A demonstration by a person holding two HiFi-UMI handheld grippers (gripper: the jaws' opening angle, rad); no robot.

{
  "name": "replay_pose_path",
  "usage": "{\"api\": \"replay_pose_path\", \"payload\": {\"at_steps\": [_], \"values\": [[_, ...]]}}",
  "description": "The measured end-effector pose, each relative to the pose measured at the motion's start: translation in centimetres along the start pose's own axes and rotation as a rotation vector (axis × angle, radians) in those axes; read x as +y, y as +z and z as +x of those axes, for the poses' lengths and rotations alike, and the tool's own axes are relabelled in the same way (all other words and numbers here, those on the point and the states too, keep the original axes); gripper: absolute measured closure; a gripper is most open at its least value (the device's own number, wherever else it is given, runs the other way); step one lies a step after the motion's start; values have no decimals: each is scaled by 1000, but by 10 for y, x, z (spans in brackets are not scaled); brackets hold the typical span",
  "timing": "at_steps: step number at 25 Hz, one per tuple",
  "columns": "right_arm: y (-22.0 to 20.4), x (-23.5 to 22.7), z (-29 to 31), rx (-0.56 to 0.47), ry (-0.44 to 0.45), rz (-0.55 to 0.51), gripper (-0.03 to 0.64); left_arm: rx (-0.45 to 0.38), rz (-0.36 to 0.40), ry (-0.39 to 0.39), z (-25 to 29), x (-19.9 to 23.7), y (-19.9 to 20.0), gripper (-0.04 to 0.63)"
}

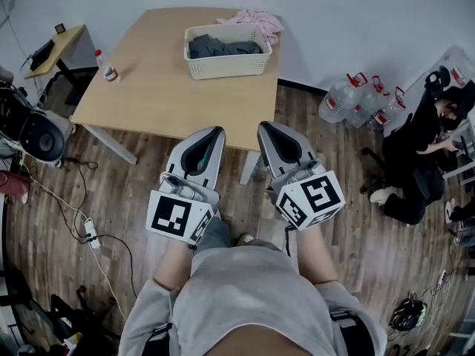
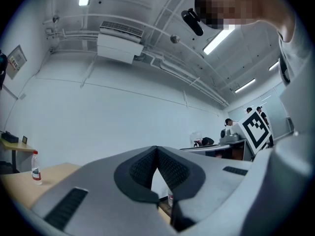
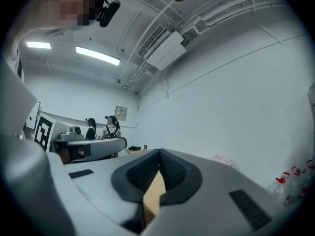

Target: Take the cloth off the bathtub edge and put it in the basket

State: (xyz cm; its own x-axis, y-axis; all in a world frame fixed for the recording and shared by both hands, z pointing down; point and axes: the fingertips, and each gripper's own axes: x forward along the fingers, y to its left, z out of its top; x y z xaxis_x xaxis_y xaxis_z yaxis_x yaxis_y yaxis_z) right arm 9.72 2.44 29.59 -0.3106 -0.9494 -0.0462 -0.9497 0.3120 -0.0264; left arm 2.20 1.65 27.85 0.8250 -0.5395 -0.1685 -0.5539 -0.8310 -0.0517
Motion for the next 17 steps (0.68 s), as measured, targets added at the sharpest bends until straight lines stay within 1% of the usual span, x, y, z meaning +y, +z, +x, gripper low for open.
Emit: {"api": "replay_pose_path", "payload": {"at_steps": [11,17], "values": [[-2,9,-15,-3,4,16,606,2,-4,28,-15,-9,-2,598],[2,15,-20,-10,25,-1,607,4,-4,32,-19,-14,-2,598]]}}
